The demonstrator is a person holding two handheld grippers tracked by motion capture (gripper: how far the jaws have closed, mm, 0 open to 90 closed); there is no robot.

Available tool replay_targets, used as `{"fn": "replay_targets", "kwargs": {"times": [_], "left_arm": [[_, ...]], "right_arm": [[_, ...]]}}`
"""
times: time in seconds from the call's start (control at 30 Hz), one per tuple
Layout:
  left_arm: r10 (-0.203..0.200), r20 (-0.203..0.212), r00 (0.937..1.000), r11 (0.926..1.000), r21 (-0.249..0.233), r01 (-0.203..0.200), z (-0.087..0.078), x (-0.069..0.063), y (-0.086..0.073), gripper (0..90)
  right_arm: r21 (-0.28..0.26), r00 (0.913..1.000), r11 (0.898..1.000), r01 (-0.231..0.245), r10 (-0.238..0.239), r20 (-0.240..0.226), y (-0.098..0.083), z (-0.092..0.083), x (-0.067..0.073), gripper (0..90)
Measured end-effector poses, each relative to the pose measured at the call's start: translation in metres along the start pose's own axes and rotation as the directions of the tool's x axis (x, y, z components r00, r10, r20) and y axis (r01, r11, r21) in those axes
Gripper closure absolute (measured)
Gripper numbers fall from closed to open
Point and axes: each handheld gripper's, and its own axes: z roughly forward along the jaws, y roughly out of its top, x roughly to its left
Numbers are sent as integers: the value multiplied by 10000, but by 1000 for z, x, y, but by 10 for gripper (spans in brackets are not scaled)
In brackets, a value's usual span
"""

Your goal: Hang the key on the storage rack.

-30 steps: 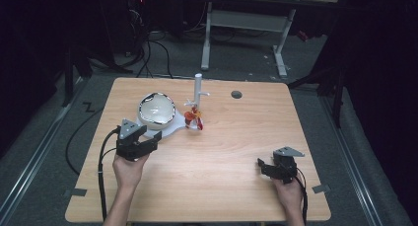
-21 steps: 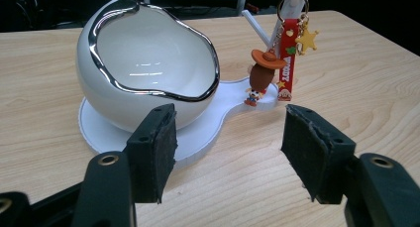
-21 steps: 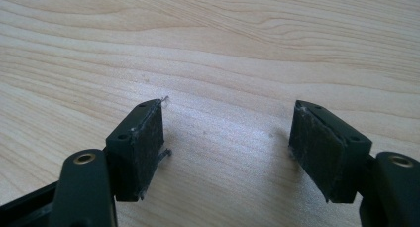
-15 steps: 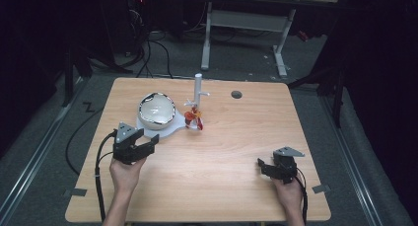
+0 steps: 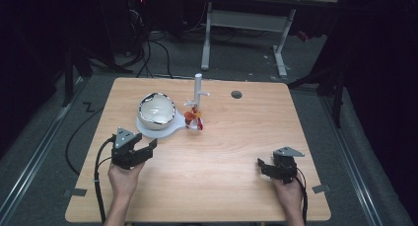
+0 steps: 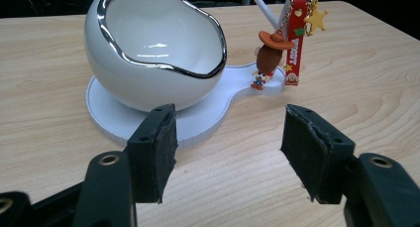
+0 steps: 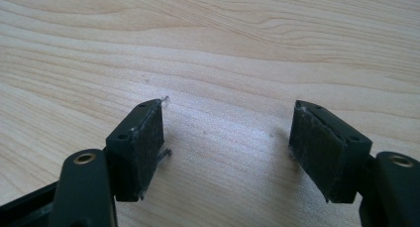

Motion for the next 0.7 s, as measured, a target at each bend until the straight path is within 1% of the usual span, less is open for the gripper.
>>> {"fn": "replay_targets", "kwargs": {"times": [0.1, 0.13, 0.2, 0.23, 0.3, 0.43, 0.5, 0.53, 0.57, 0.63, 0.7], "left_arm": [[-42, -32, 10000, 10000, 10, 42, -1, 1, -2, 388], [19, -78, 10000, 10000, -22, -20, -2, 2, -3, 388], [-78, -61, 10000, 10000, -5, 78, -3, 2, -4, 388], [-34, -102, 9999, 10000, -46, 33, -3, 3, -5, 388], [-118, -94, 9999, 9999, -4, 118, -4, 3, -6, 388], [-107, -114, 9999, 9999, 29, 108, -5, 4, -8, 388], [-139, -81, 9999, 9999, 48, 139, -5, 4, -9, 388], [-88, -76, 9999, 10000, 44, 88, -5, 5, -10, 387], [-161, -19, 9999, 9998, 110, 162, -5, 4, -12, 388], [-72, -38, 10000, 9999, 150, 72, -4, 4, -14, 388], [-176, 25, 9998, 9996, 221, 175, -3, 4, -17, 388]], "right_arm": [[1, 10000, 10000, 3, -3, 1, 0, 0, 0, 298], [1, 10000, 10000, 1, -1, 1, 0, 0, 0, 298], [1, 10000, 10000, 0, 0, 0, 0, 0, 0, 298], [1, 10000, 10000, 0, 0, 1, 0, 0, 0, 298], [0, 10000, 10000, -1, 1, 1, 0, 0, 0, 298], [0, 10000, 10000, -4, 4, 2, 0, 0, 0, 298], [0, 10000, 10000, -4, 4, 2, 0, 0, 0, 298], [-1, 10000, 10000, -2, 2, 1, 0, 0, 0, 298], [-2, 10000, 10000, -1, 1, 2, 0, 0, 0, 298], [-1, 10000, 10000, -1, 1, 1, 0, 0, 0, 298], [-1, 10000, 10000, -1, 1, 1, 0, 0, 0, 298]]}}
